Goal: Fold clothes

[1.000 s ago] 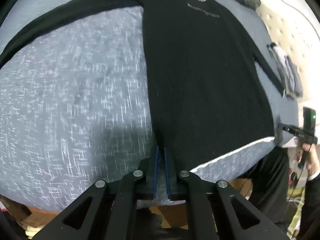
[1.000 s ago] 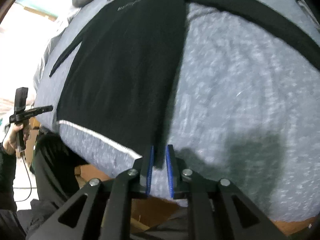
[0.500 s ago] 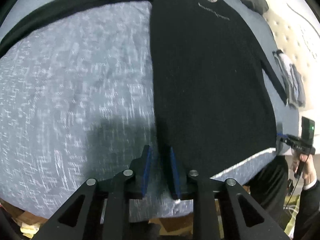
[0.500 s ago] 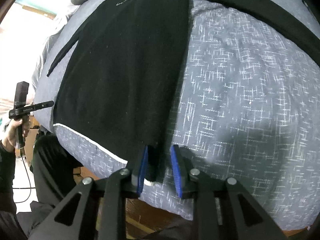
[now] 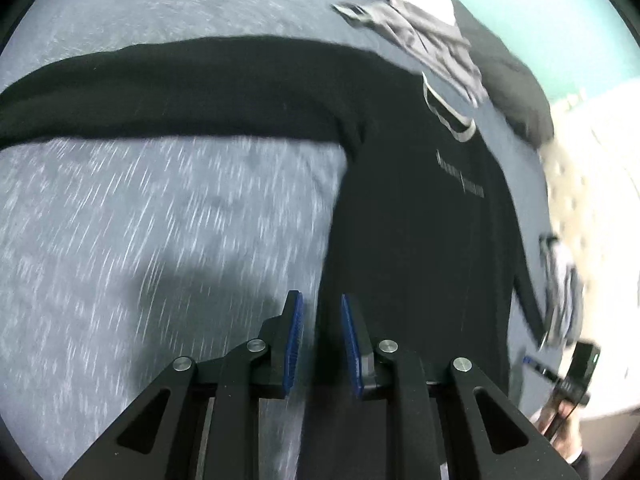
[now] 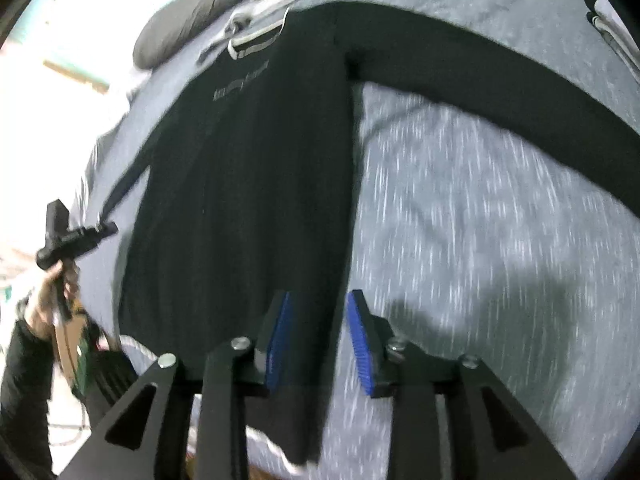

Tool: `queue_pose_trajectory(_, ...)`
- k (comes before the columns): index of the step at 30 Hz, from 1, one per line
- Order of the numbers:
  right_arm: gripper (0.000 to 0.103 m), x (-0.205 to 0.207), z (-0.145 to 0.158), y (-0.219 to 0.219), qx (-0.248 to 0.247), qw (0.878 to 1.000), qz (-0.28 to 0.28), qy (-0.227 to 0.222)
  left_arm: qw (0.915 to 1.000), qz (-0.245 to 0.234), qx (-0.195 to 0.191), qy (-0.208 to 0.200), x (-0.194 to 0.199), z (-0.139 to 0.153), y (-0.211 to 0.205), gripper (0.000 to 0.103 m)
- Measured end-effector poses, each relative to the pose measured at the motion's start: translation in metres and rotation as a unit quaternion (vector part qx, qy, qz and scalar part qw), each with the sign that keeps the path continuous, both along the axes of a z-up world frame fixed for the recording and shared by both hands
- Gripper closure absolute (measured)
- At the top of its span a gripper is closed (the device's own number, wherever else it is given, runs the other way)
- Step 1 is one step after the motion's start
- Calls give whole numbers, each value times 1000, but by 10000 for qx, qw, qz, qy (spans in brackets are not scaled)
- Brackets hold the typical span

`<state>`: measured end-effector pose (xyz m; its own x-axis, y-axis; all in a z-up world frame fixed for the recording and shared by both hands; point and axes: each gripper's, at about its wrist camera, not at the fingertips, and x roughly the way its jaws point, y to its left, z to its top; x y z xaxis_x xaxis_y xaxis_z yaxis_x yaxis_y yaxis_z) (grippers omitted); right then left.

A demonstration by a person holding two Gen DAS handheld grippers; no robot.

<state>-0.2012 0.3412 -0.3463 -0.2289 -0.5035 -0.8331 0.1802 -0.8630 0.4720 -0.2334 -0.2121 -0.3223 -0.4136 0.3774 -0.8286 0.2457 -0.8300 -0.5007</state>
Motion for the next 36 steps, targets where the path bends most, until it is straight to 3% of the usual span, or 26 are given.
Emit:
queue_pose_trajectory(7,65,-60,-4,13,-364,9977,-528,202,9979,506,342,230,-63,-22,-10,81)
queue_pose_trajectory(17,63,-135,-28,24,-961,9873,-1258,151,9950,742,585,324,-118,-47,-16,78)
queue_pose_trajectory(29,63,-165,-67,15,-2164,9529,-2086,-411,9911,920,833,474,-113,-48,-24,76)
queue_pose_trajectory(36,63,-174,-72,17,-2273,9414,-2459,-406,9894,1023,890,519,-107,-49,-29,76)
